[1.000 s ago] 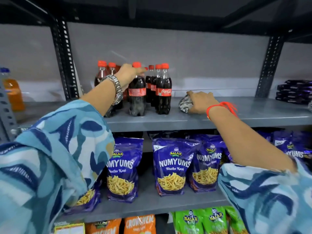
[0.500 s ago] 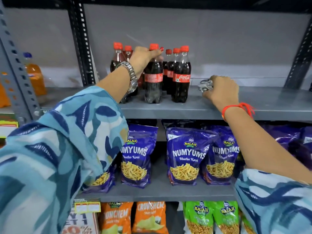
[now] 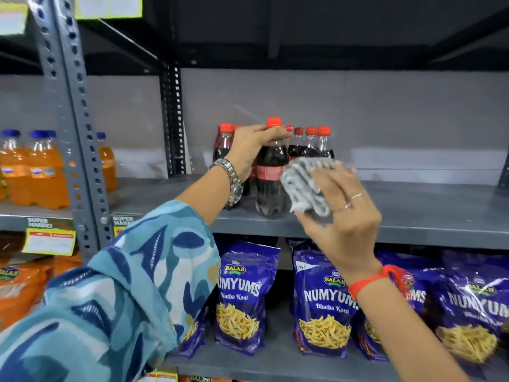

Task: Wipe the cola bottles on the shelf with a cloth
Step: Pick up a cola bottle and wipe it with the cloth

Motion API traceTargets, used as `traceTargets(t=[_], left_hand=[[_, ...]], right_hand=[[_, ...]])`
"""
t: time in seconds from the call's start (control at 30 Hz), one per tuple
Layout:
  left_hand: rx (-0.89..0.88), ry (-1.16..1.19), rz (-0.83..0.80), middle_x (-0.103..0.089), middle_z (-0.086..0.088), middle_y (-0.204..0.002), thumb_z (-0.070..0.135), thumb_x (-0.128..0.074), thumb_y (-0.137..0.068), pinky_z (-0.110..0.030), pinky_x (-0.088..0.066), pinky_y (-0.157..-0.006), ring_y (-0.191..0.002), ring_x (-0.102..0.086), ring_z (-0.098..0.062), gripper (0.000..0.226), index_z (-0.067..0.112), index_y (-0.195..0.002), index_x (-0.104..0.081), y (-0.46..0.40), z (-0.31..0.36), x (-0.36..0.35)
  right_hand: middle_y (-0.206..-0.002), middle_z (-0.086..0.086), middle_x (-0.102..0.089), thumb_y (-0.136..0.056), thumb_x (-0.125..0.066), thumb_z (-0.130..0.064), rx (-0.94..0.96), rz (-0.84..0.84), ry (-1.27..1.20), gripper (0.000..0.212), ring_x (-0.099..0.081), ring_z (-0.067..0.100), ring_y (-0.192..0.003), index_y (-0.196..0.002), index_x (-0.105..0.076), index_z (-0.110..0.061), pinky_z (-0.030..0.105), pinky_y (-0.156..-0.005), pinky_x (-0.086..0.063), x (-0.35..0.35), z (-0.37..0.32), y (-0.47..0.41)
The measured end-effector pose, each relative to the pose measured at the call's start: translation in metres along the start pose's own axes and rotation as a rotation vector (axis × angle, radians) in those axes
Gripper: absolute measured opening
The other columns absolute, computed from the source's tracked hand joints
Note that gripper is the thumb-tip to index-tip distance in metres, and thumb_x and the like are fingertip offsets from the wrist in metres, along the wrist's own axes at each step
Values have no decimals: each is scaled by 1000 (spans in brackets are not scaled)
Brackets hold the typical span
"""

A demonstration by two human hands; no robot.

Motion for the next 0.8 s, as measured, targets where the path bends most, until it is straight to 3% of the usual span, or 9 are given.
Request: traceTargets(t=[0.07,0.2,0.3,0.4,0.47,0.57,0.63,0.7,0.8], left_hand=[[52,138,-11,-70,-15,-101,14,-69,-73,-44,-47,-97,-107,-62,-31,4,11,-73,-72,4,0,-1],[112,277,-161,-71,-10,-101,18,-58,-81,-42,-43,-102,-111,-61,-24,22,14,-66,-73,14,4,-6],[127,319,-229,-71,-7,-100,16,-51,-87,-40,-45,-99,-111,-61,-22,32,13,-64,-74,23,7,-8],[119,303,-231,-73,-6,-95,15,-51,-87,-40,-45,-99,-107,-63,-23,29,12,-69,-74,26,5,-3],[121,300,-211,-73,-7,-93,13,-54,-84,-44,-43,-102,-106,-63,-25,27,13,-65,-73,25,-1,3],[130,306,-169,-71,-10,-97,13,-58,-82,-47,-43,-101,-109,-62,-29,22,16,-65,-71,25,-8,13],[144,292,-161,-70,-12,-100,13,-58,-84,-46,-45,-99,-111,-61,-30,15,14,-71,-67,26,-9,17],[167,273,-176,-67,-14,-106,14,-58,-84,-46,-43,-101,-113,-60,-30,15,14,-72,-66,28,-8,16],[189,177,-255,-62,-17,-119,17,-54,-88,-43,-45,-99,-114,-60,-25,16,13,-76,-65,34,-5,4]], right_hand=[[-103,19,-67,-80,-72,-25,59,-28,-64,39,-61,34,-104,-111,-63,-4,47,-98,-44,-3,-11,1],[-111,15,-67,-84,-67,-28,115,-66,-30,32,-62,31,-106,-110,-68,-10,46,-94,-47,-8,-26,-10],[-126,11,-60,-80,-70,-31,95,-200,-12,43,-56,27,-117,-119,-64,-16,42,-98,-45,-8,-29,-15],[-134,8,-55,-71,-77,-21,88,-348,0,59,-51,24,-123,-127,-57,-17,37,-103,-41,-6,-30,-13],[-132,6,-57,-73,-76,-15,98,-407,26,56,-52,22,-121,-126,-58,-17,30,-103,-38,-1,-35,-8],[-108,1,-70,-70,-75,-24,187,-554,66,44,-66,19,-95,-113,-67,-20,25,-81,-47,11,-47,8],[-80,-3,-71,-55,-84,-26,194,-665,102,55,-66,18,-70,-107,-68,-22,27,-57,-48,21,-51,11],[-67,-1,-67,-49,-87,-26,138,-598,132,61,-63,19,-62,-106,-68,-18,26,-55,-42,28,-52,0],[-92,3,-72,-62,-84,-23,83,-396,161,53,-67,20,-86,-111,-66,-12,24,-75,-38,22,-52,-22]])
Point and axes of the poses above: each hand's wrist, its own y-axis away from the middle knuckle, its own x-axis out of the back of the hand, z = x × y, the point moved 2 cm from there along -y, towards the middle knuckle
